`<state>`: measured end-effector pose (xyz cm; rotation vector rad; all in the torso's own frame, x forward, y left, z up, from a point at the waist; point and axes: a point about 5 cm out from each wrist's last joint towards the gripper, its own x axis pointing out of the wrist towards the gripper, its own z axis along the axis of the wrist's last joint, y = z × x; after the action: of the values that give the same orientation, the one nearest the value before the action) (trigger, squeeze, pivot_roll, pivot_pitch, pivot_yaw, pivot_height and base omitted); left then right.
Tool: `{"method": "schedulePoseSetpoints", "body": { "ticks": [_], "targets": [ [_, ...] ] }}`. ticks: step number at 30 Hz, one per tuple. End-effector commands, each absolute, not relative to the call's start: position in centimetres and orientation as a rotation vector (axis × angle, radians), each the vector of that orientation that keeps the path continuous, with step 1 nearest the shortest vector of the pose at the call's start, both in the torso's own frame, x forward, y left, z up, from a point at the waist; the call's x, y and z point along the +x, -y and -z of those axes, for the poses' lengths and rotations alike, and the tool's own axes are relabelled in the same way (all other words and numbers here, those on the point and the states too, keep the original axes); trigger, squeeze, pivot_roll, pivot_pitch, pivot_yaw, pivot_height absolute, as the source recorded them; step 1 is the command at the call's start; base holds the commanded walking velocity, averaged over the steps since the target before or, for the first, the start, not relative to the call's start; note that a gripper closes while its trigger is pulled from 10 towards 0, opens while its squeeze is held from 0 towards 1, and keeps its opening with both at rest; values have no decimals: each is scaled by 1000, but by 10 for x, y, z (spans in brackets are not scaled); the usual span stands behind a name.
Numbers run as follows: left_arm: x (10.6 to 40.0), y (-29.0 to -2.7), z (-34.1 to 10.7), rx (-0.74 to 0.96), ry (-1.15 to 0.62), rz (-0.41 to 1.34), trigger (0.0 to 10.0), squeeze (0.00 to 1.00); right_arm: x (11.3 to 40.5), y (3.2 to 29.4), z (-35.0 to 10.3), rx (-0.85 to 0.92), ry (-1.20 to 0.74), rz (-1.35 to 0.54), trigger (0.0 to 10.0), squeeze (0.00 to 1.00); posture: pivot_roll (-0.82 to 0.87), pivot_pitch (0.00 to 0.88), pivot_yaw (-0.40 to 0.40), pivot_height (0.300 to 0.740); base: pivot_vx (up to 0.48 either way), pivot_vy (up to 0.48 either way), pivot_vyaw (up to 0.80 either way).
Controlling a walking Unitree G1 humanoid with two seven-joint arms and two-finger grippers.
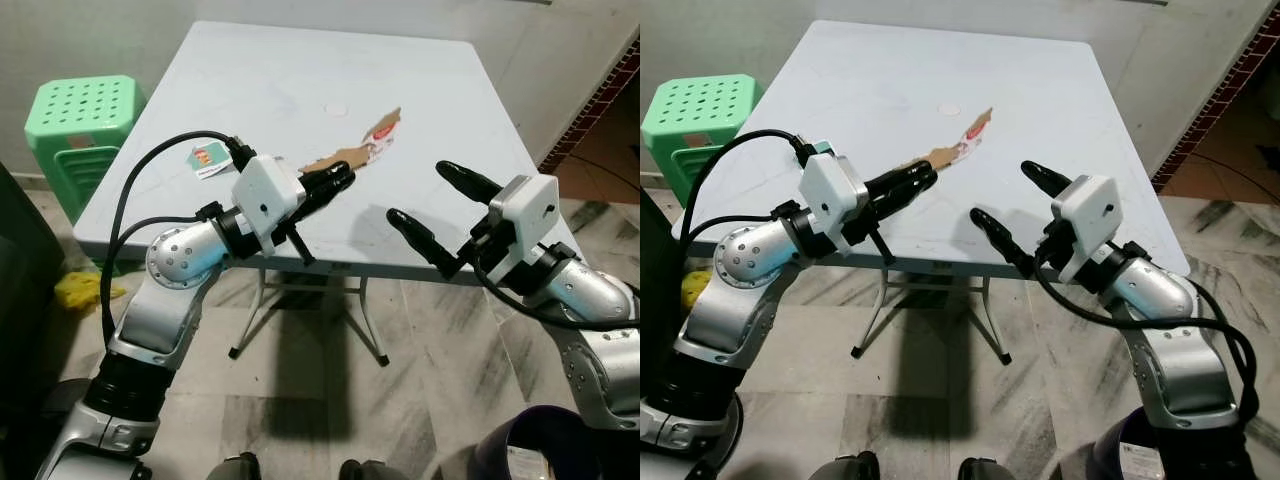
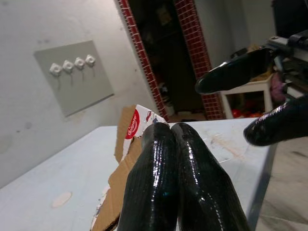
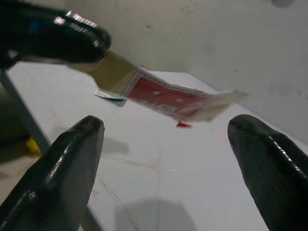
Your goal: Picking trash to rubbish bin
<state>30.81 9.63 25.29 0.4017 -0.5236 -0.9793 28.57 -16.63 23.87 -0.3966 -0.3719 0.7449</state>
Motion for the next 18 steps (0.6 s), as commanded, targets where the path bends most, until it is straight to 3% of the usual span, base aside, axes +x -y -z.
{"method": "schedulePoseSetpoints", "body": {
  "ticks": [1,18],
  "targets": [
    [302,-95,-260,409,535,1043,10000,0,285,169,-236,-481,372,-770,10000,0,-44,195,-65,740,0,0,0],
    [298,-98,-266,367,385,1273,10000,0,287,176,-239,-696,397,-850,10000,0,-39,221,-62,740,0,0,0]
  ]
}}
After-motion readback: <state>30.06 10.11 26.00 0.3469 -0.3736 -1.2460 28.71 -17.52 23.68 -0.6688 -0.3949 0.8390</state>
